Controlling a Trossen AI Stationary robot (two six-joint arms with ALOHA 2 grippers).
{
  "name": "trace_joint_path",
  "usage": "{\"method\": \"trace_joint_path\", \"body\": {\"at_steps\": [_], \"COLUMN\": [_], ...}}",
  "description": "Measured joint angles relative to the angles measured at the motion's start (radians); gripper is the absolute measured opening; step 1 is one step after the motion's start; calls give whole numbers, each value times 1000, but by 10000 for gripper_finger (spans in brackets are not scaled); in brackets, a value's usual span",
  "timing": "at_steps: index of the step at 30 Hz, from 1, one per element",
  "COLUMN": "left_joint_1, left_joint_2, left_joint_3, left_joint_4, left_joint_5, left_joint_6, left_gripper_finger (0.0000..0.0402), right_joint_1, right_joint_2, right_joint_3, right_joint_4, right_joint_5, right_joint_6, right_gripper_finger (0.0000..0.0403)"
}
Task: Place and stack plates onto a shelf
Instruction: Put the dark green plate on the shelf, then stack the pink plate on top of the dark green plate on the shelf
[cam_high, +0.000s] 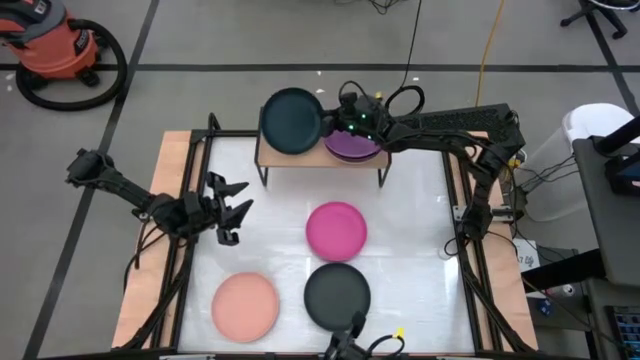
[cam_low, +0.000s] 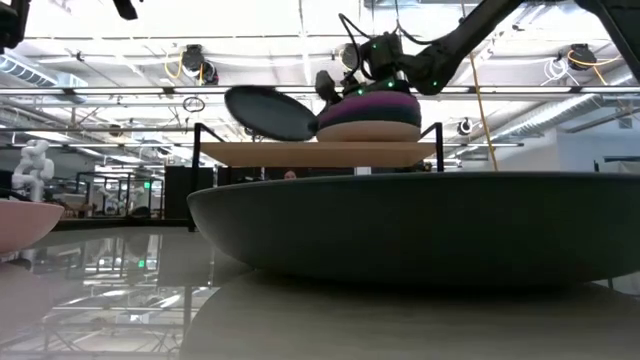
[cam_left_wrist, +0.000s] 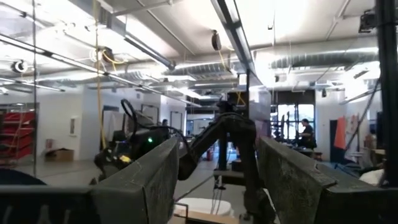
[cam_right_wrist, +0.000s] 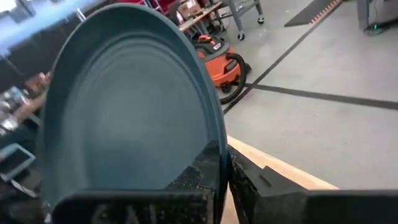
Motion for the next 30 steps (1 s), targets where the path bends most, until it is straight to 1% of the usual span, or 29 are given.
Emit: {"method": "trace_joint_path", "body": {"at_steps": [3, 6, 10, 19, 30], "left_joint_1": [22, 44, 68, 101, 110], "left_joint_2": [0, 0, 0, 0, 0], "left_joint_3": [0, 0, 0, 1, 1], "left_joint_4": [0, 0, 0, 0, -4], "left_joint_5": [1, 4, 5, 8, 8], "left_joint_6": [-1, -3, -6, -8, -14], "left_gripper_finger": [223, 223, 223, 223, 223], "right_joint_1": [2, 1, 1, 2, 0], "right_joint_2": [3, -1, -3, -3, -13], "right_joint_3": [-3, -3, -3, -3, -3], "right_joint_4": [25, 68, 94, 88, 99], "right_joint_5": [-3, -50, -78, -76, -75], "right_joint_6": [-40, -44, -55, -167, -196], "right_gripper_finger": [17, 23, 30, 55, 84]}}
